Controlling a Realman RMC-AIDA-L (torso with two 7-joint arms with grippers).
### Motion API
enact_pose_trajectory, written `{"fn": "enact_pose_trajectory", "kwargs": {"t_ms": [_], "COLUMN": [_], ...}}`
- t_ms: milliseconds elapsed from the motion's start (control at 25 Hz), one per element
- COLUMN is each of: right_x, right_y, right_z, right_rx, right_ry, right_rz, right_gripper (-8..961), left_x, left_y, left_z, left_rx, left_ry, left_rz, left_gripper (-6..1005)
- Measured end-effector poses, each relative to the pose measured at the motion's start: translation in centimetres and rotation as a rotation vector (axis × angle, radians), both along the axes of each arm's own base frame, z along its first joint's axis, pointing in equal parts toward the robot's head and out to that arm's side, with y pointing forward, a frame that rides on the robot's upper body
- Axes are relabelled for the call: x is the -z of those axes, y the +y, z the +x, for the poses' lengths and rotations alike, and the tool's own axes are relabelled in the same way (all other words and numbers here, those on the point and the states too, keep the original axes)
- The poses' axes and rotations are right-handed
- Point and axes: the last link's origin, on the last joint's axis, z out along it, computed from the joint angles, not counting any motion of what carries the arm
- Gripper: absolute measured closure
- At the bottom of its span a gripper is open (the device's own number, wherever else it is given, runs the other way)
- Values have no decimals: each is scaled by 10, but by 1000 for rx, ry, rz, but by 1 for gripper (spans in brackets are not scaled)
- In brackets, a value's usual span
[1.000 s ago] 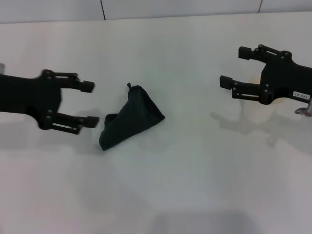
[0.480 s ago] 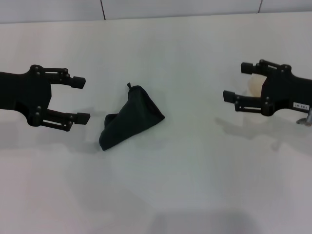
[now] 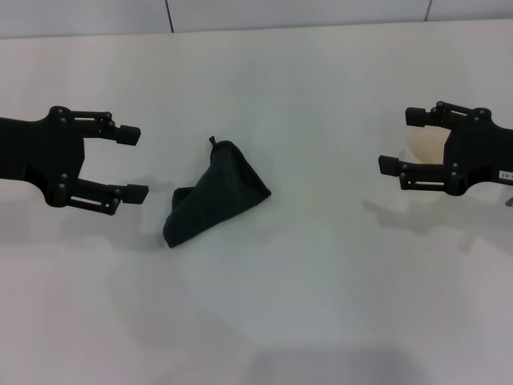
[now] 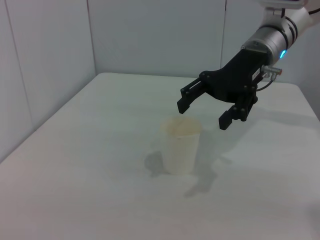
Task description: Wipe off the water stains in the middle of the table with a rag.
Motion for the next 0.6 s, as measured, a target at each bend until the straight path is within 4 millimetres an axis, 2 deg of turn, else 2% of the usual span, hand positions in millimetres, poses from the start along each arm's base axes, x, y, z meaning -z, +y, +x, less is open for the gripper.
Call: {"fn": "enact_pose_trajectory", "kwargs": {"t_ms": [600], "right_x": [1], "right_y": [0], "right_z": [1], "right_rx": [7], "right_ry": [-1], "right_rz": [-3], "right_gripper": [100], "left_x": [-1], "left_y": [1], "left_z": [0], "left_rx": [0], "left_ry": [2], "left_rz": [8], "left_gripper": [146]}}
